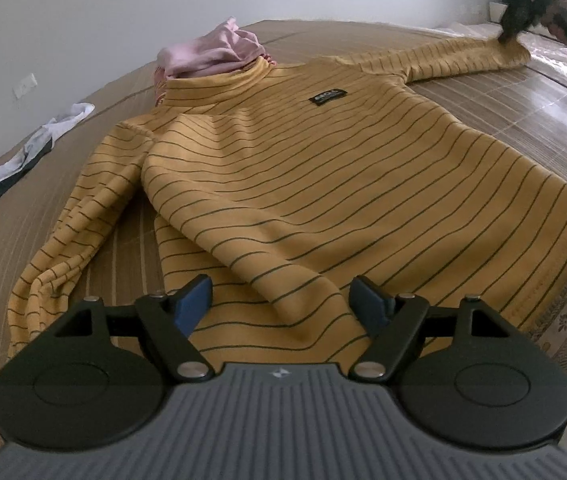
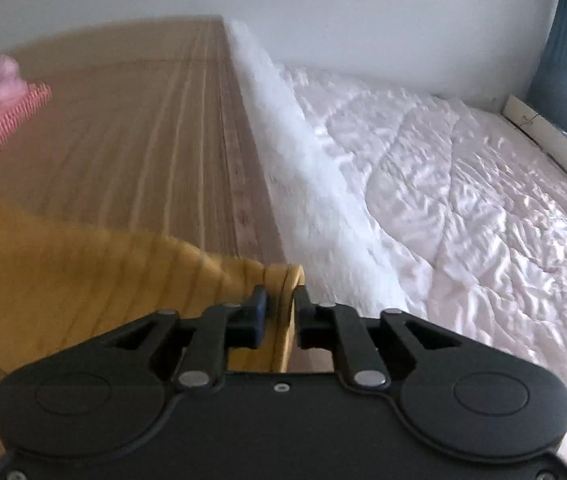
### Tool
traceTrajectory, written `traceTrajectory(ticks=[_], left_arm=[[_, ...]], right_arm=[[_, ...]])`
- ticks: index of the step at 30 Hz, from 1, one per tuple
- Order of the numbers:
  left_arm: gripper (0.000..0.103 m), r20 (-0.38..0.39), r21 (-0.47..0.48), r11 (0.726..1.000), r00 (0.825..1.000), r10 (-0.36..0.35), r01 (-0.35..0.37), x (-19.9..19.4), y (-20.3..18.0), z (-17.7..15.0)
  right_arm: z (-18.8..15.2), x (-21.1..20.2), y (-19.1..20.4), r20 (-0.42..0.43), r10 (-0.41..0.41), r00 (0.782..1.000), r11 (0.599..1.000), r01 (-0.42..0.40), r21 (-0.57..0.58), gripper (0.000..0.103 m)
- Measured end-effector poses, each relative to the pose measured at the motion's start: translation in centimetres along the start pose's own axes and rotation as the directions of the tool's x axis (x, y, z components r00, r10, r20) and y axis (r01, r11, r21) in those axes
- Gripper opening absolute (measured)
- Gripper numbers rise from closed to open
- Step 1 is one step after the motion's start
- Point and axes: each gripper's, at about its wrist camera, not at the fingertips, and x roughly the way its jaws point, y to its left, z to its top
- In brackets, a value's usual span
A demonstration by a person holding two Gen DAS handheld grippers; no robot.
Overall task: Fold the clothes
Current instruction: 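Release the sleeve with the right gripper and smooth the sweater body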
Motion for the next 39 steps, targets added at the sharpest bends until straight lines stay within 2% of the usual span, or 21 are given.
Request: traceTrajectory(ticks=[1,4,5,7,10,12,14,16,22,23,26,29,30,31,34,39], left_arm=[[0.08,0.0,-0.002,1.0,1.0,0.001,-0.001,0.0,0.0,0.0],[0.081,-0.002,-0.007,1.0,1.0,0.002,-0.002,-0.1,0.0,-0.1],[0.081,-0.003,-0.008,1.0,1.0,0.003,-0.003,-0.1,0.1,-0.1],[0.081,-0.004,-0.009,1.0,1.0,0.004,-0.004,-0.2,0.1,-0.1],[0.081,-0.005,-0.013,1.0,1.0,0.006,-0.006,-0.3,0.0,-0.1],[0.081,-0.008,-0.009,1.0,1.0,0.008,-0.008,-0.5,0.0,-0.1],[0.081,-0.009,0.0,1.0,1.0,0.011,-0.011,-0.9,0.0,-0.2],[0.081,-0.009,-0.003,1.0,1.0,0.02,-0.02,-1.5,0.4,-0.3],[0.081,-0.022,-0.083,0.995,0.998,0.051,-0.052,-4.1,3.0,-0.4],[0.081,-0.019,-0.095,0.994,0.998,0.06,-0.061,-4.6,3.4,-0.5],[0.081,-0.048,-0.106,0.987,0.992,0.114,-0.119,-5.1,3.9,-0.9],[0.081,-0.068,-0.116,0.986,0.991,0.115,-0.123,-5.1,4.0,-1.6],[0.081,-0.07,-0.12,0.985,0.991,0.113,-0.12,-5.1,3.9,-1.8],[0.081,-0.071,-0.122,0.985,0.991,0.11,-0.118,-5.2,3.8,-1.9],[0.081,-0.074,-0.131,0.984,0.991,0.108,-0.117,-5.1,3.5,-2.6],[0.081,-0.062,-0.204,0.974,0.994,0.091,-0.102,-4.8,3.5,-3.4]], right_arm=[[-0.1,-0.3,0.0,0.001,-0.012,1.0,1.0,0.012,-0.008,0.028],[-0.6,-1.1,0.0,0.004,-0.048,0.999,0.998,0.048,-0.03,0.034],[-0.7,-1.6,0.3,0.01,-0.022,1.0,0.999,0.022,-0.039,0.034],[-1.2,-2.6,1.7,0.018,0.093,0.996,0.994,-0.091,-0.066,0.035],[-2.3,-3.0,4.7,-0.009,0.256,0.967,0.959,-0.255,-0.121,0.035],[-3.2,-2.6,6.8,-0.038,0.298,0.954,0.942,-0.3,-0.151,0.035],[-3.6,-1.9,8.7,-0.072,0.249,0.966,0.948,-0.258,-0.188,0.036],[-3.9,-2.1,9.7,-0.054,0.215,0.975,0.951,-0.221,-0.216,0.043],[-4.3,-6.1,11.6,0.001,0.244,0.97,0.935,-0.235,-0.266,0.043],[-4.8,-7.3,11.8,0.012,0.289,0.957,0.923,-0.276,-0.267,0.043],[-7.8,-12.6,12.2,0.05,0.487,0.872,0.843,-0.454,-0.289,0.046],[-12.1,-17.1,13.1,0.055,0.608,0.792,0.747,-0.548,-0.375,0.049],[-13.4,-18.6,13.5,0.047,0.634,0.772,0.718,-0.565,-0.407,0.049],[-14.9,-19.7,14.0,0.028,0.641,0.767,0.697,-0.567,-0.439,0.049],[-19.2,-22.6,15.0,-0.038,0.638,0.769,0.647,-0.562,-0.516,0.049],[-22.0,-24.1,14.1,-0.081,0.601,0.795,0.65,-0.546,-0.528,0.049]])
